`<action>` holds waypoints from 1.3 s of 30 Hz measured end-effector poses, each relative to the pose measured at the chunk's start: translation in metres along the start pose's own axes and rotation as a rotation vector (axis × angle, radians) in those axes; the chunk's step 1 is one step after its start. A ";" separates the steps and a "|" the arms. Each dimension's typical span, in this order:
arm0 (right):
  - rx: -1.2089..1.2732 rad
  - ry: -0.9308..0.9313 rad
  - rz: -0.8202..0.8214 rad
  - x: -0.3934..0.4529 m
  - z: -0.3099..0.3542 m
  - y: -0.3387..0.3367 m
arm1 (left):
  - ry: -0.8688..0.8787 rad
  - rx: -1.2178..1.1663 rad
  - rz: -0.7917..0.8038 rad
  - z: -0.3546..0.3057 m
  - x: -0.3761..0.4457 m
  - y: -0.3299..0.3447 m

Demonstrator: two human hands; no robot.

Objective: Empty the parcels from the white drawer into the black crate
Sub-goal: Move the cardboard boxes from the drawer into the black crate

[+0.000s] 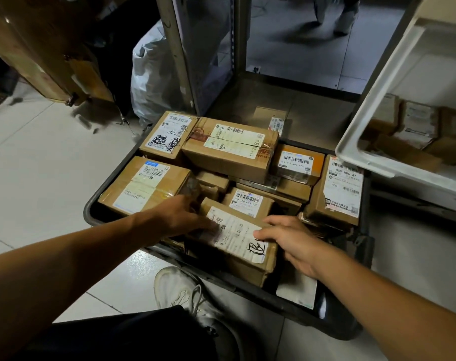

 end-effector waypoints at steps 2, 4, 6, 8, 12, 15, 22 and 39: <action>-0.065 -0.033 -0.036 0.004 0.002 0.002 | 0.004 0.133 0.007 0.005 0.002 0.002; -0.199 -0.050 -0.036 0.005 0.000 0.004 | -0.008 0.344 0.028 0.010 0.005 0.007; -0.285 -0.048 0.004 0.004 -0.008 0.008 | -0.024 0.487 0.041 0.016 0.009 0.015; -0.364 -0.072 0.010 0.007 -0.016 0.013 | -0.013 0.592 0.008 0.020 0.013 0.020; -0.596 -0.151 0.001 0.016 -0.016 0.018 | 0.002 0.718 -0.028 0.022 0.018 0.023; -0.643 -0.163 0.018 0.013 -0.014 0.018 | 0.012 0.764 -0.018 0.022 0.020 0.024; -0.707 -0.199 0.035 -0.009 0.002 -0.013 | 0.157 0.960 -0.101 0.006 0.016 0.016; -1.083 -0.326 -0.653 -0.116 0.021 -0.231 | 0.785 1.250 -0.282 -0.242 0.028 0.152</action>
Point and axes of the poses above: each hand's wrist, its own x-axis towards the middle knuckle, its own y-axis out of the palm, z = x × y, the point moved 1 cm from there along x, towards the middle knuckle, and after that the axes turned 3 degrees about x, right-handed, at the moved point
